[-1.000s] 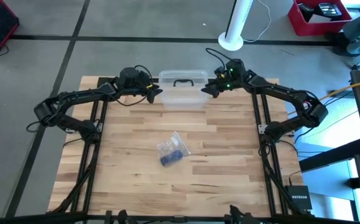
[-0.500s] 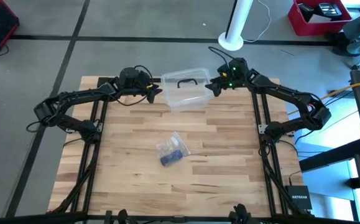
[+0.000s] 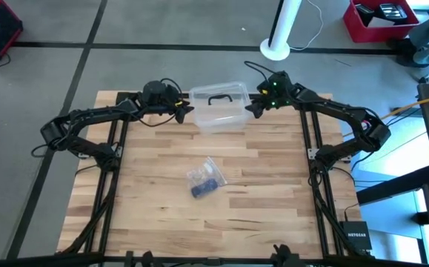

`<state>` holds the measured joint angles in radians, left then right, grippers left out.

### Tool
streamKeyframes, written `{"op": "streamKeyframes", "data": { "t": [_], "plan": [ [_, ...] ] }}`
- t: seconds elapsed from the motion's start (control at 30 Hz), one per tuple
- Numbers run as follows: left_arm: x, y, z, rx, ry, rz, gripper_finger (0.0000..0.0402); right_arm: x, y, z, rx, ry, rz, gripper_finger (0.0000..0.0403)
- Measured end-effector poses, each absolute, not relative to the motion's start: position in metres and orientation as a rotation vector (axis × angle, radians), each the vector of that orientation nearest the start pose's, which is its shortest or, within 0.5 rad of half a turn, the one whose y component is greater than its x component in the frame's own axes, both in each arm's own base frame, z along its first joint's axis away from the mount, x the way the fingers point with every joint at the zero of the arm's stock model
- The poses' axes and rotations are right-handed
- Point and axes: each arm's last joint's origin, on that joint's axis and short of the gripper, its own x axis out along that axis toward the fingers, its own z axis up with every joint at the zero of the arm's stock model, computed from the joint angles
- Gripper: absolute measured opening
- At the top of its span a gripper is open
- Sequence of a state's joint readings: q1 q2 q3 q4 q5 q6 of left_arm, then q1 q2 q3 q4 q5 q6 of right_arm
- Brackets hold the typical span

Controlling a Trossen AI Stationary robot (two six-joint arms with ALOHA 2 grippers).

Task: Roll bandage
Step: Open the transparent tupperware

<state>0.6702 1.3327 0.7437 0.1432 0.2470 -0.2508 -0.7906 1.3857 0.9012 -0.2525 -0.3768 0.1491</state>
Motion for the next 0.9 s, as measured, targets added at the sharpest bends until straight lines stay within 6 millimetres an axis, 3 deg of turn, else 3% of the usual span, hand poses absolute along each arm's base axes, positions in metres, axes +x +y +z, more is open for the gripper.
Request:
{"op": "streamKeyframes", "data": {
  "t": [0.43, 0.9],
  "plan": [
    [0.229, 0.16, 0.229, -0.416, 0.408, 0.444, 0.018, 0.216, -0.194, 0.248, 0.557, 0.526, -0.367, 0.0269],
    [0.232, 0.162, 0.219, -0.633, 0.41, 0.478, 0.018, 0.216, -0.195, 0.249, 0.553, 0.522, -0.366, 0.0269]
  ]
}}
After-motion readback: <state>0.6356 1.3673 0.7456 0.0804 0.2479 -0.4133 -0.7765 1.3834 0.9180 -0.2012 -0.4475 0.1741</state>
